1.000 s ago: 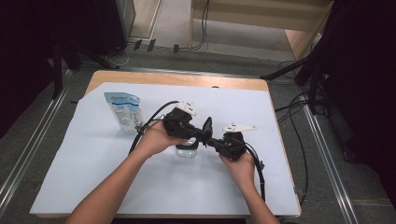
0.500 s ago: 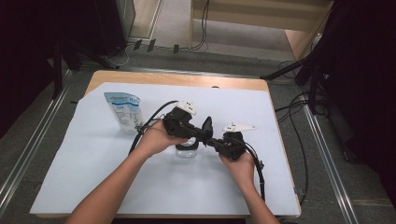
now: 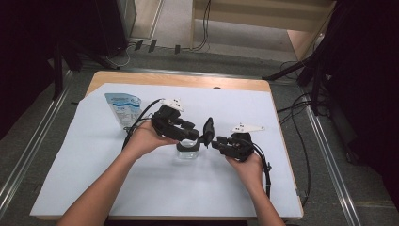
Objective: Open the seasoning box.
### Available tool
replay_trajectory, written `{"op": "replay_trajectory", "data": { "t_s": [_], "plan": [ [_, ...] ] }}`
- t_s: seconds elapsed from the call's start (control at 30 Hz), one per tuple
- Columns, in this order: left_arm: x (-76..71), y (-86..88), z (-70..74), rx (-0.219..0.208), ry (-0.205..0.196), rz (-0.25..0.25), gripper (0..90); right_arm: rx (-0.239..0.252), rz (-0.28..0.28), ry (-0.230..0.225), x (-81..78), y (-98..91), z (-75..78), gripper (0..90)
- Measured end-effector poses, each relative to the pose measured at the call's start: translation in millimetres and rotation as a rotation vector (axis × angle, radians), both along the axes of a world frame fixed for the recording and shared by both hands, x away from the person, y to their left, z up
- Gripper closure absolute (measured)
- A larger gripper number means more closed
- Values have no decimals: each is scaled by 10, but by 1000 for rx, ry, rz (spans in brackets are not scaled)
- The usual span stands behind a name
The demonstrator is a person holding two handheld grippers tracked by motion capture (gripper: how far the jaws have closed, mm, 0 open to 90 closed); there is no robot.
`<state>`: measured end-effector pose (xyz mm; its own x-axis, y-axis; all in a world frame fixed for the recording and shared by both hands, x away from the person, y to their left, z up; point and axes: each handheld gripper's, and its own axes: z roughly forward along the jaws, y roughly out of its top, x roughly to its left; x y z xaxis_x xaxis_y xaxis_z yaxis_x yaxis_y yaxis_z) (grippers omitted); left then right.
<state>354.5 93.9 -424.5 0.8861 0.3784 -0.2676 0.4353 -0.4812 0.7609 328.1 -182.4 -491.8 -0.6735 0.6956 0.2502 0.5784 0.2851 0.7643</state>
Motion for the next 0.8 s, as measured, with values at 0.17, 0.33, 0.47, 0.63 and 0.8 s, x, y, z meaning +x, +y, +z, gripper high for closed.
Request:
{"op": "replay_trajectory", "data": {
  "t_s": [0.17,0.33,0.47,0.63,0.8],
  "plan": [
    [-38,94,-14,17,-11,6,421,12,-11,-16,-35,-62,-8,590],
    [-89,173,-24,38,-19,8,411,19,-25,-30,-72,-146,-4,575],
    [-138,261,-38,13,-18,25,418,47,-30,-11,-68,-203,32,549],
    [-165,361,-53,10,-12,46,422,42,-32,-8,-53,-251,52,519],
    [-204,455,-67,12,-9,76,410,35,-32,-18,-34,-259,56,492]
  ]
}}
